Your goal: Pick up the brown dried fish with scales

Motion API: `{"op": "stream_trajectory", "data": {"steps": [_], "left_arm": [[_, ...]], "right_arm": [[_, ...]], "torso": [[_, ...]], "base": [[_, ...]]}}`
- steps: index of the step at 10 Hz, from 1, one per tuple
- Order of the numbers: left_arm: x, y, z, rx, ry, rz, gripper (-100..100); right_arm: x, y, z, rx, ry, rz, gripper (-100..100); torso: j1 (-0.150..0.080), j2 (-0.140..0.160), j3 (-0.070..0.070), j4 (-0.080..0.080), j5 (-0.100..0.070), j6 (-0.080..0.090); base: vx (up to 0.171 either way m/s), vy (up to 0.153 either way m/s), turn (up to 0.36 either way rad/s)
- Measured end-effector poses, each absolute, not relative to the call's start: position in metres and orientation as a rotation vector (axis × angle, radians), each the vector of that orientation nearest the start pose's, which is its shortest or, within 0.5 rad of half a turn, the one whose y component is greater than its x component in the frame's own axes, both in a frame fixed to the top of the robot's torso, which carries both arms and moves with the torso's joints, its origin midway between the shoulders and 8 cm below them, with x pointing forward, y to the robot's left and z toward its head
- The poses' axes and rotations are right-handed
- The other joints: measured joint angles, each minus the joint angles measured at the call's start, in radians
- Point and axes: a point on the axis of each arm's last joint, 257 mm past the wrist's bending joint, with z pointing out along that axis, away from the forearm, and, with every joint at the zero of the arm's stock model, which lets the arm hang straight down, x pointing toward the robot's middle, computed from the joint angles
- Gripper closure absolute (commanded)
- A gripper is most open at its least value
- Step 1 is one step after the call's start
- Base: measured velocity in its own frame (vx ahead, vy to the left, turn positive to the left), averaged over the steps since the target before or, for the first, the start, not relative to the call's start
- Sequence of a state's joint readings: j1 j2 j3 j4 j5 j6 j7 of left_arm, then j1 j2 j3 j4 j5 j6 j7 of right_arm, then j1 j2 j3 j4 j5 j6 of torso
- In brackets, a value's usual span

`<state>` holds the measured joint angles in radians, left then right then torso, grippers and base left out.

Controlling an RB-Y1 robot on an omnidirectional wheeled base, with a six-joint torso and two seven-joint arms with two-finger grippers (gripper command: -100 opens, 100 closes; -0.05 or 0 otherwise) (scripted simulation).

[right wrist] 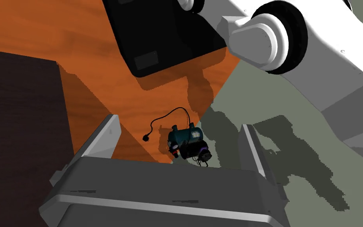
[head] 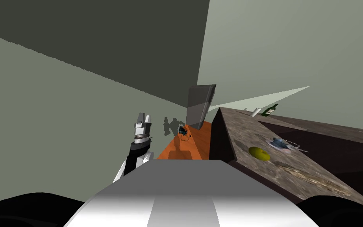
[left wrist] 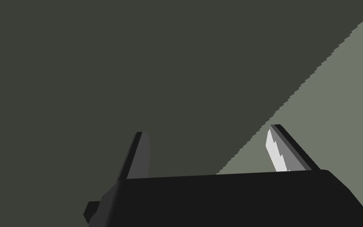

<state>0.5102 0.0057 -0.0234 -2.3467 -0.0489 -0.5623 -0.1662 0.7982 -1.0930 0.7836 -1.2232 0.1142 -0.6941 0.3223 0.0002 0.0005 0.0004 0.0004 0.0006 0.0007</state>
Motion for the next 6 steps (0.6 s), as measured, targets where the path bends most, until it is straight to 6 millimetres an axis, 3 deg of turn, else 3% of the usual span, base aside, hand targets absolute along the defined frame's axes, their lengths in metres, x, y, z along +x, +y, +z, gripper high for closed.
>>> {"op": "stream_trajectory", "data": {"steps": [6], "left_arm": [[0.32,0.26,0.061,-0.472,0.593,-1.161,0]], "right_arm": [[-0.146,-0.432,-0.479,0.062,2.956,0.615,-100]], "torso": [[-0.001,0.002,0.001,0.001,0.0,0.0]], "base": [[0.017,0.008,0.047]]}}
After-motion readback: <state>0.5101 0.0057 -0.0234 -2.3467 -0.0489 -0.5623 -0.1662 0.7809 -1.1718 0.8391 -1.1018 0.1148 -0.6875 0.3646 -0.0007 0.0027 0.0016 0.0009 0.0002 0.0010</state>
